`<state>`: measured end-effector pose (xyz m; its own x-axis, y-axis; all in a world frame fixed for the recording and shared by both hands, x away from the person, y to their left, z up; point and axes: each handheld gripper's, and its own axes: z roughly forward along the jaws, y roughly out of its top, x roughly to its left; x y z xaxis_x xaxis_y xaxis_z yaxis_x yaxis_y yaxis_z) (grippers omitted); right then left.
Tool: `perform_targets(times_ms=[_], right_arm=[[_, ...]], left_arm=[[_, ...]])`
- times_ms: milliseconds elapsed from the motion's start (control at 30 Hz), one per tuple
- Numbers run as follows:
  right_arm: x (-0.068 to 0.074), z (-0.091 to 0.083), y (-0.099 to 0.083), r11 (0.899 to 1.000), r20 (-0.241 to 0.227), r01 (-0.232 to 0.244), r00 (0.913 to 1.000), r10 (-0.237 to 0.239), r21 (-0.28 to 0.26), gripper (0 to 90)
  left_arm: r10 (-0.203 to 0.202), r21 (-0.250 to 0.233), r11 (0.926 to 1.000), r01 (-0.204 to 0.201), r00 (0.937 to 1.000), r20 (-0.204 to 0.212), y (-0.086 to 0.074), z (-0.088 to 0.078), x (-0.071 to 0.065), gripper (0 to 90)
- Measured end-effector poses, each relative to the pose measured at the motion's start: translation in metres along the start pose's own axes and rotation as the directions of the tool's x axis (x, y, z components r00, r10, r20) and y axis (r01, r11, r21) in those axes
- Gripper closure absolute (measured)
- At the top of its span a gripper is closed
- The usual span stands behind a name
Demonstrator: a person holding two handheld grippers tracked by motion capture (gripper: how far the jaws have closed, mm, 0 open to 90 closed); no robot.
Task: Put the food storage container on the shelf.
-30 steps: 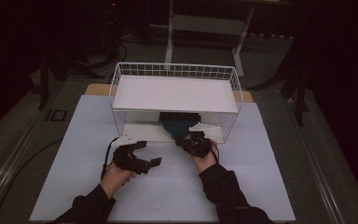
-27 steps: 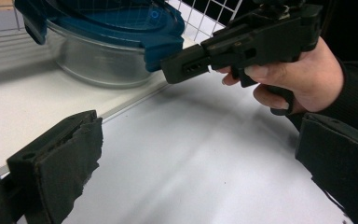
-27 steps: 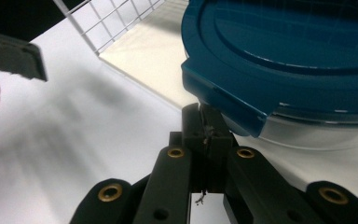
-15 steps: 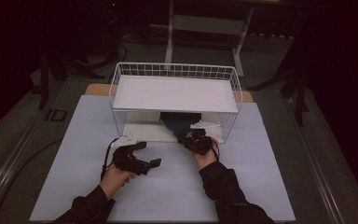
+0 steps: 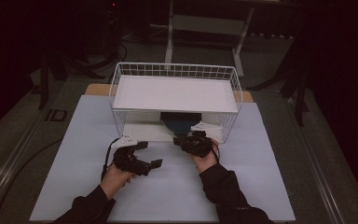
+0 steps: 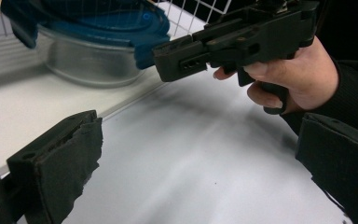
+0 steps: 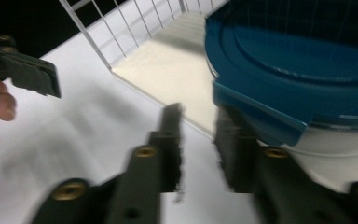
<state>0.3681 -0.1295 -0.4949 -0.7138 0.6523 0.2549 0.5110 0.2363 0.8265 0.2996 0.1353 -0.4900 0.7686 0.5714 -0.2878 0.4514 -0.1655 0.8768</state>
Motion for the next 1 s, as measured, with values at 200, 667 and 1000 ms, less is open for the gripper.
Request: perform_targets(times_ms=[200, 667, 1000], right_arm=[[0.007, -0.013, 0.000, 0.998, -0.010, 0.006, 0.9999, -0.007, -0.066, 29.1], [0.012, -0.049, -0.013, 0.995, -0.051, 0.051, 0.9971, -0.056, -0.091, 14.9], [0.014, -0.079, -0.026, 0.993, -0.017, 0.064, 0.9977, -0.066, -0.103, 15.2]], left_arm=[[0.054, -0.027, 0.9981, -0.055, 0.9984, -0.018, 0.007, -0.005, -0.008, 0.4], [0.125, -0.071, 0.9898, -0.124, 0.9920, 0.015, 0.017, -0.024, -0.023, 0.5], [0.134, -0.069, 0.9888, -0.132, 0.9906, 0.027, 0.015, -0.043, -0.027, 0.5]])
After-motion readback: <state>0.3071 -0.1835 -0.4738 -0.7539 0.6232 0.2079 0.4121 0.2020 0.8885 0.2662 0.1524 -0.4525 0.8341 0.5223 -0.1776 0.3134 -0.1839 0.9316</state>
